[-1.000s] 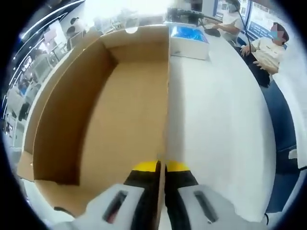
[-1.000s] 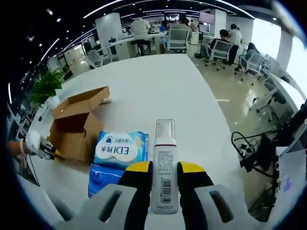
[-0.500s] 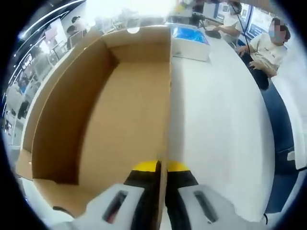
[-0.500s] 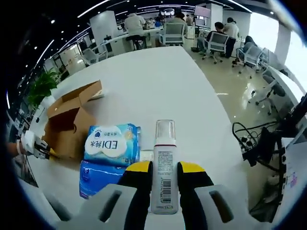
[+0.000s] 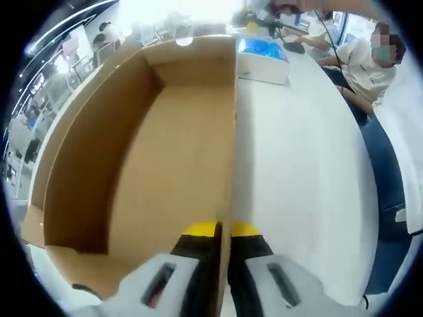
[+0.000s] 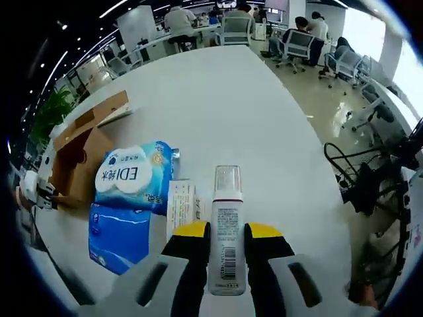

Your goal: Operate the shoe box by opening the lid, removing the specified soft item, and placing it in the target area until the item is outside and the box remains undamaged.

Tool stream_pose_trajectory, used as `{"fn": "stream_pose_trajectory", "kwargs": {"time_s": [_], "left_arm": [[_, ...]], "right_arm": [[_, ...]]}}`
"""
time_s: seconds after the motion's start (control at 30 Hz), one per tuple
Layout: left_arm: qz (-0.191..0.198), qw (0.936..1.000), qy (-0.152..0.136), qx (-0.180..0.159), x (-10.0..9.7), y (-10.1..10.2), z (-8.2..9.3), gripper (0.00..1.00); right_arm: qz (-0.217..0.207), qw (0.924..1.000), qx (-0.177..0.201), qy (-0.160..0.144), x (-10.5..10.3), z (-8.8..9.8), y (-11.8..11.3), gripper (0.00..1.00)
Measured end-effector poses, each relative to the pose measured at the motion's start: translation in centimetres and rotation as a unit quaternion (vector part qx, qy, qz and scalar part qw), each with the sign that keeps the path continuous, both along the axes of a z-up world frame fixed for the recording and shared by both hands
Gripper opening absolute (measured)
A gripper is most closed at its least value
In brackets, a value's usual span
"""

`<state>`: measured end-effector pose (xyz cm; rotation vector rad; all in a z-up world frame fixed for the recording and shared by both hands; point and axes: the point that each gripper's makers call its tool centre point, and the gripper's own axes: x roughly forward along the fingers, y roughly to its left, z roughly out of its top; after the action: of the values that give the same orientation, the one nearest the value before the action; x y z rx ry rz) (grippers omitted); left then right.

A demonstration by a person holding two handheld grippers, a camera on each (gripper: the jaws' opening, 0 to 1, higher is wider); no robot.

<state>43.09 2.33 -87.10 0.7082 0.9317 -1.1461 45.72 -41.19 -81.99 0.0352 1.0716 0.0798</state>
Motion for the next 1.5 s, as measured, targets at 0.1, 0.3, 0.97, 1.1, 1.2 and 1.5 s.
{"fn": "stream_pose_trajectory", "kwargs": {"time_s": [0.1, 0.3, 0.97, 1.1, 1.2, 1.5], "left_arm": [[0.001, 1.0000, 0.000, 0.000, 0.0, 0.0, 0.0, 0.02], [0.000, 1.0000, -0.001, 0.000, 0.0, 0.0, 0.0, 0.02], [-0.002, 1.0000, 0.000, -0.003, 0.0, 0.0, 0.0, 0.02], [-0.002, 1.0000, 0.000, -0.003, 0.0, 0.0, 0.0, 0.02], [-0.002, 1.0000, 0.000, -0.003, 0.0, 0.0, 0.0, 0.02], [0.001, 1.0000, -0.001, -0.002, 0.0, 0.0, 0.0, 0.02]], "right_arm": [[0.000, 1.0000, 0.000, 0.004, 0.0, -0.6, -0.1, 0.19], [0.000, 0.9999, -0.003, 0.017, -0.4, -1.3, -0.4, 0.19], [0.004, 0.9992, -0.009, 0.038, -0.9, -2.8, -0.6, 0.20], [0.002, 0.9992, -0.004, 0.040, -1.0, -2.9, -0.5, 0.20], [0.000, 0.9992, -0.001, 0.039, -1.0, -3.0, -0.4, 0.20], [0.006, 0.9993, -0.003, 0.036, -1.2, -3.3, -0.6, 0.20]]}}
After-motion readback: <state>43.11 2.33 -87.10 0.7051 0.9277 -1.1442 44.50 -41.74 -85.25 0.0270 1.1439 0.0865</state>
